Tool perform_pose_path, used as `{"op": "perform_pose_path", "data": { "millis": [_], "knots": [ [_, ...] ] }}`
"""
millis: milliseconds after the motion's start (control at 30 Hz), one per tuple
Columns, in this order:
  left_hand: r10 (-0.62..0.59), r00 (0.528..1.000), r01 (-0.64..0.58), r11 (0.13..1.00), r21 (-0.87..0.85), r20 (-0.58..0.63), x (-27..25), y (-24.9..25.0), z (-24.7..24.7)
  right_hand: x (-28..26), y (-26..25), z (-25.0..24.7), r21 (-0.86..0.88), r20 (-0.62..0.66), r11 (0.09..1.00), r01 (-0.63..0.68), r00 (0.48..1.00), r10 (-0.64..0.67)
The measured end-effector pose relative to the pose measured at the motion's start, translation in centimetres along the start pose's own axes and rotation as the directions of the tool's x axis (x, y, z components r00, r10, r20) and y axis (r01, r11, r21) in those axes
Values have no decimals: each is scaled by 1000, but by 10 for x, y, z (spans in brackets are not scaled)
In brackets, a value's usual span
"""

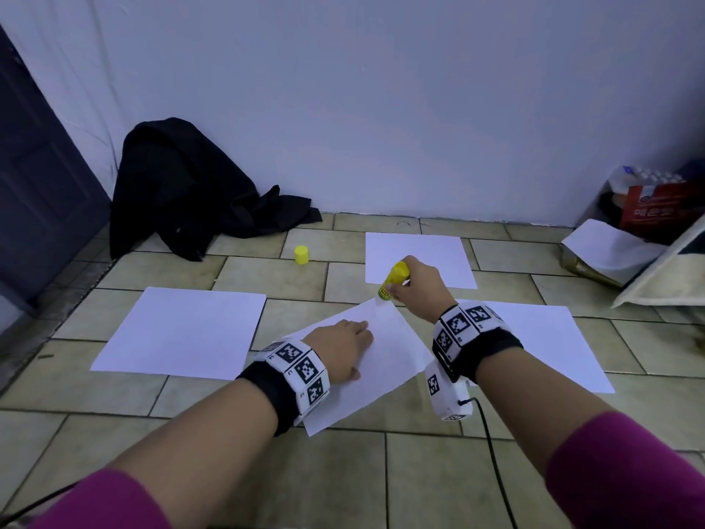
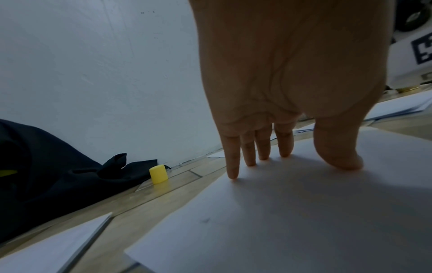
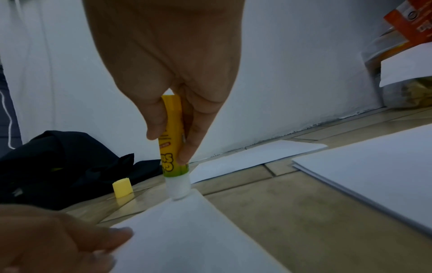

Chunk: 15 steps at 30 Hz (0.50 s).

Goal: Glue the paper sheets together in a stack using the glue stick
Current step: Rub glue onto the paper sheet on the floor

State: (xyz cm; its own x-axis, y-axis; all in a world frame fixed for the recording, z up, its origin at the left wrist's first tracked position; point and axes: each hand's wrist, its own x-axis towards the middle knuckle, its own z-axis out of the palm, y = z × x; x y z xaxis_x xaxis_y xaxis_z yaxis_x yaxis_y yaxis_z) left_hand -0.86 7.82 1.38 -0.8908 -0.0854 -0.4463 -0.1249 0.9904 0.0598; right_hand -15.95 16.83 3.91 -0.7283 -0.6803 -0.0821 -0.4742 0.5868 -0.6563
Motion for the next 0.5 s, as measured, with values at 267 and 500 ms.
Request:
{"op": "perform_pose_path", "data": {
  "millis": [267,500],
  "knots": [
    [11,1000,-11,1000,14,1,-2,-1,-1,-17,4,-15,-192,112,981,30,994,-8],
    [25,1000,-25,1000,14,15,-3,-2,-8,-50,29,-32,-234,195,970,64,981,-17]
  ]
}}
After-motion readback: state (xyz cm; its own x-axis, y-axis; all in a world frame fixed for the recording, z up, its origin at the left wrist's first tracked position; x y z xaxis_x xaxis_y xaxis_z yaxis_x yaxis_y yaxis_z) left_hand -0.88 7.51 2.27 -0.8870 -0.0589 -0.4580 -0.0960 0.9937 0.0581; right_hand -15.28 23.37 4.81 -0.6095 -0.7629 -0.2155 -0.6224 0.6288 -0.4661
